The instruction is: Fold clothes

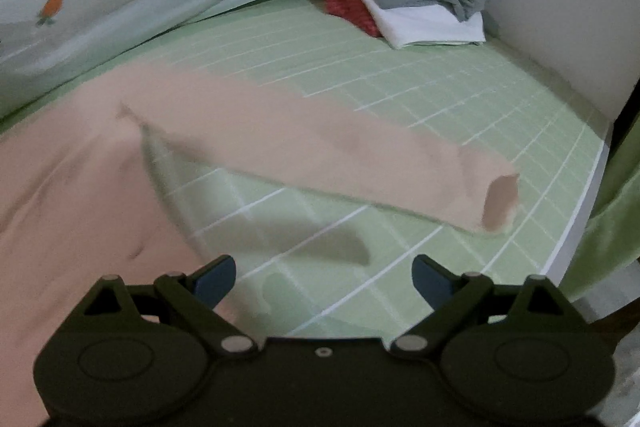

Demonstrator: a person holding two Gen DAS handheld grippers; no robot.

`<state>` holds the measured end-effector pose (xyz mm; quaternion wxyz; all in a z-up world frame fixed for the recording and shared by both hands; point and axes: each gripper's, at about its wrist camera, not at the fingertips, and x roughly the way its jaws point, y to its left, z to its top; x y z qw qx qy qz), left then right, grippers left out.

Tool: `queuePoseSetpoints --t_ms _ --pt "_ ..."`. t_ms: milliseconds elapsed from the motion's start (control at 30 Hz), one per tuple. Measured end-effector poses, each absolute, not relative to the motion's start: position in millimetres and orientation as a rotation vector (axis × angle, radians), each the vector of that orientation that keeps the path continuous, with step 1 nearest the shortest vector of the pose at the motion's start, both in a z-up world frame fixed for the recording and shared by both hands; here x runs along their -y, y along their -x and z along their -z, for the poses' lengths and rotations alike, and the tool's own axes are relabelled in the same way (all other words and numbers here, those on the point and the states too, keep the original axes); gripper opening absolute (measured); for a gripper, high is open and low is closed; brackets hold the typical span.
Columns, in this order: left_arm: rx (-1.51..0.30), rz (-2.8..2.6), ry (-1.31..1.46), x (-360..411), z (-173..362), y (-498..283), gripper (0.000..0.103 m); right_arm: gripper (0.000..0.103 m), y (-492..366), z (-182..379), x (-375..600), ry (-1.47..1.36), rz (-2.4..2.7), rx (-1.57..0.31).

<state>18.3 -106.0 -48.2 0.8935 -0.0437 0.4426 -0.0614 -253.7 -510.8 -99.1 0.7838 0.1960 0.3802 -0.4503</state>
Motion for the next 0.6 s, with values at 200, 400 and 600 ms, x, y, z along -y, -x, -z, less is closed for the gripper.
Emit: queuePoseSetpoints --t_ms 200,400,600 --pt "-0.943 0.378 0.098 227.6 46.4 1.1 0.012 0.095 272.6 96.9 553.7 -0.449 0.992 -0.792" --pt "-0.950 0.353 0.057 245.6 52.1 26.7 0.080 0.096 266.7 102.4 572.6 -0.484 0.967 -0.791" --pt "-1.009 0.090 0.089 186.1 64.4 23.7 0.088 0.103 218.8 99.3 542.6 -0.409 0.859 -0.782"
